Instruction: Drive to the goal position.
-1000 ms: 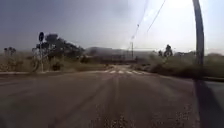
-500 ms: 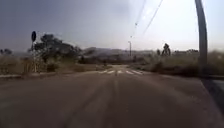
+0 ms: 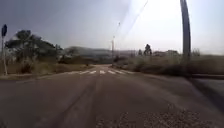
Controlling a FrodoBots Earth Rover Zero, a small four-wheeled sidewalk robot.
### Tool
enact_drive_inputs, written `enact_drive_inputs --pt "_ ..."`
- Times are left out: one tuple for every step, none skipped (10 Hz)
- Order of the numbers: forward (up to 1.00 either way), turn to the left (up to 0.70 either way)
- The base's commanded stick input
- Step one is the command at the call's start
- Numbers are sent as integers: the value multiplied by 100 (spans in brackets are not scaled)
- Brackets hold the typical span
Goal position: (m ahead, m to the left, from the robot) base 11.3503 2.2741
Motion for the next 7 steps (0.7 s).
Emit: enact_drive_inputs --pt "85 0" --pt "85 0" --pt "85 0" --pt "85 0" --pt "85 0" --pt "85 0" --pt "85 0"
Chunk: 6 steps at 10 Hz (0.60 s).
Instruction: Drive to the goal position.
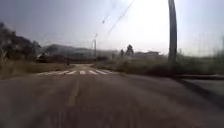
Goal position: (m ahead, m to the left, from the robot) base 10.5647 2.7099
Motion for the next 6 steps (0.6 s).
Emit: enact_drive_inputs --pt "85 0" --pt "85 0" --pt "85 0" --pt "85 0" --pt "85 0" --pt "85 0"
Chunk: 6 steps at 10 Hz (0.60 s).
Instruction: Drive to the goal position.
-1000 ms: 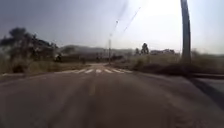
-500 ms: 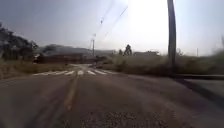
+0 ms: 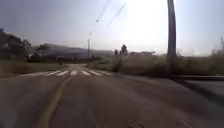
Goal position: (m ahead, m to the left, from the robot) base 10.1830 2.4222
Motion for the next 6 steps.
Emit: enact_drive_inputs --pt "85 0" --pt "85 0" --pt "85 0" --pt "85 0" --pt "85 0" --pt "85 0"
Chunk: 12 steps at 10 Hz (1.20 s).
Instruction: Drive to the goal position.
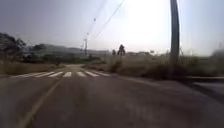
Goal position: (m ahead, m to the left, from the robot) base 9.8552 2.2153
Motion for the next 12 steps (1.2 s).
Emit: enact_drive_inputs --pt "85 27" --pt "85 27" --pt "85 0" --pt "85 0" --pt "85 0" --pt "85 0" --pt "85 0" --pt "85 0" --pt "85 0" --pt "85 0" --pt "85 0" --pt "85 0"
